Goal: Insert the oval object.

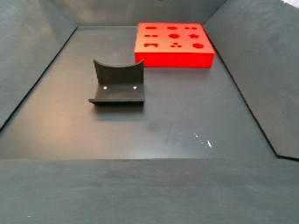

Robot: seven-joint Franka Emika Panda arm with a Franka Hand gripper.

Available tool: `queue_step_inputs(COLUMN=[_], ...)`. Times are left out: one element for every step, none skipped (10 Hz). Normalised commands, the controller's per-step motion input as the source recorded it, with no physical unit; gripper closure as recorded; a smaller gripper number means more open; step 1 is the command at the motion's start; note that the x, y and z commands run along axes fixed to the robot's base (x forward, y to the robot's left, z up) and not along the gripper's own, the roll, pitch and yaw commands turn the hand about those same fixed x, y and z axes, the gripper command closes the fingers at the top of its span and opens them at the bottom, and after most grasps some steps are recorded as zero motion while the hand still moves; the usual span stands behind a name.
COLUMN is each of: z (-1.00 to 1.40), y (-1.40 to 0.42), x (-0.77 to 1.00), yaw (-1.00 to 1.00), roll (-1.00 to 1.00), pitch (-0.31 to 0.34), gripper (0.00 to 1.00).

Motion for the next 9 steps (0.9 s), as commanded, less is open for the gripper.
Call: queue_step_inputs(z=[0.00,0.03,0.09,0.08,0.04,0.00,0.00,0.02,0.07], y=[-0.15,-0.15,-0.18,-0.19,-0.23,-0.01,-0.04,-0.12,-0.11], x=[-0.03,-0.17,-0.19,-0.16,-0.27,-0.51,-0.41,-0.54,-0.29], yaw=[-0.26,-0.57,-0.43,-0.31,-0.08,0.14,0.17,0.41,0.53], roll=[0.34,0.45,0.50,0.50,0.50,0.26,0.11,0.18,0.13], pitch=[0.026,0.069,0.070,0.053,0.013,-0.120,-0.173,-0.266,-0.201], gripper=[1.00,1.00,1.00,1.00,1.00,1.00,1.00,1.00,1.00])
